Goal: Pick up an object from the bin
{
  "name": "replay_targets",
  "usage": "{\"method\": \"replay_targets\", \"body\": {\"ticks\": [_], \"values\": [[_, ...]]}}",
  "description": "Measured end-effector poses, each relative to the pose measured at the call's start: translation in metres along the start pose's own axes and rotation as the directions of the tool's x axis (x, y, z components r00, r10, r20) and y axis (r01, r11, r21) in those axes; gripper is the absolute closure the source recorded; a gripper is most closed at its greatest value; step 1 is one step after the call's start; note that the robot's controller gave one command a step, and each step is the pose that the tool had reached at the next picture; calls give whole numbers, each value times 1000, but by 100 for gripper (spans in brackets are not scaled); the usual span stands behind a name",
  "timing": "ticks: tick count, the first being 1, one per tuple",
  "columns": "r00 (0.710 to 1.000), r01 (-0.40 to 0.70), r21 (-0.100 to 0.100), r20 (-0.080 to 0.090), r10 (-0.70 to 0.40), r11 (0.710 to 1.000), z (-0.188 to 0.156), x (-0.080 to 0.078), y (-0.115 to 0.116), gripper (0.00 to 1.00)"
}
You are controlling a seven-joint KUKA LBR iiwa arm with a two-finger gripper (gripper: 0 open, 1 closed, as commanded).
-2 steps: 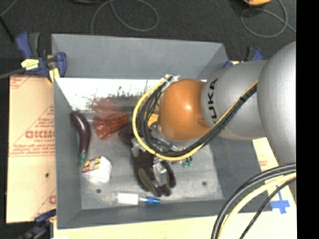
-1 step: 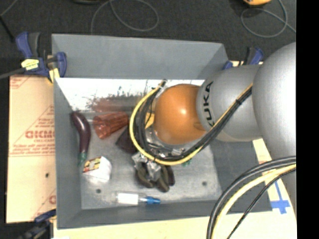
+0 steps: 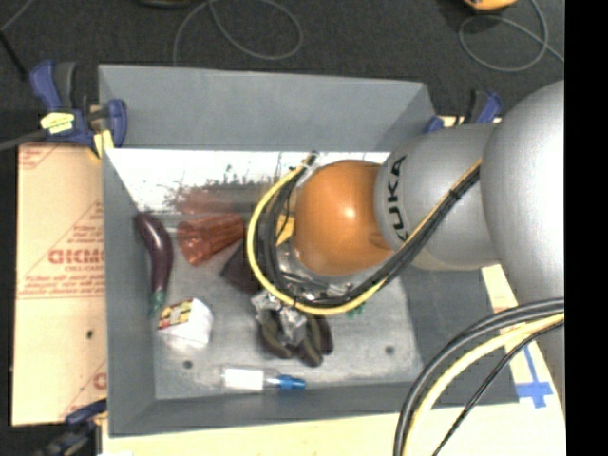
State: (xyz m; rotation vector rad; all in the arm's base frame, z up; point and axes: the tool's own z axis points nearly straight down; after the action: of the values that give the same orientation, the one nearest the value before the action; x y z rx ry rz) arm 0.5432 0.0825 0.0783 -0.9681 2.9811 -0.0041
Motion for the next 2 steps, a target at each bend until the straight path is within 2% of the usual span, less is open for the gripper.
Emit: {"method": "replay_targets", "body": {"ticks": [2], "values": [[1000, -2, -1, 0, 2, 1000, 0, 0, 0, 100]]}}
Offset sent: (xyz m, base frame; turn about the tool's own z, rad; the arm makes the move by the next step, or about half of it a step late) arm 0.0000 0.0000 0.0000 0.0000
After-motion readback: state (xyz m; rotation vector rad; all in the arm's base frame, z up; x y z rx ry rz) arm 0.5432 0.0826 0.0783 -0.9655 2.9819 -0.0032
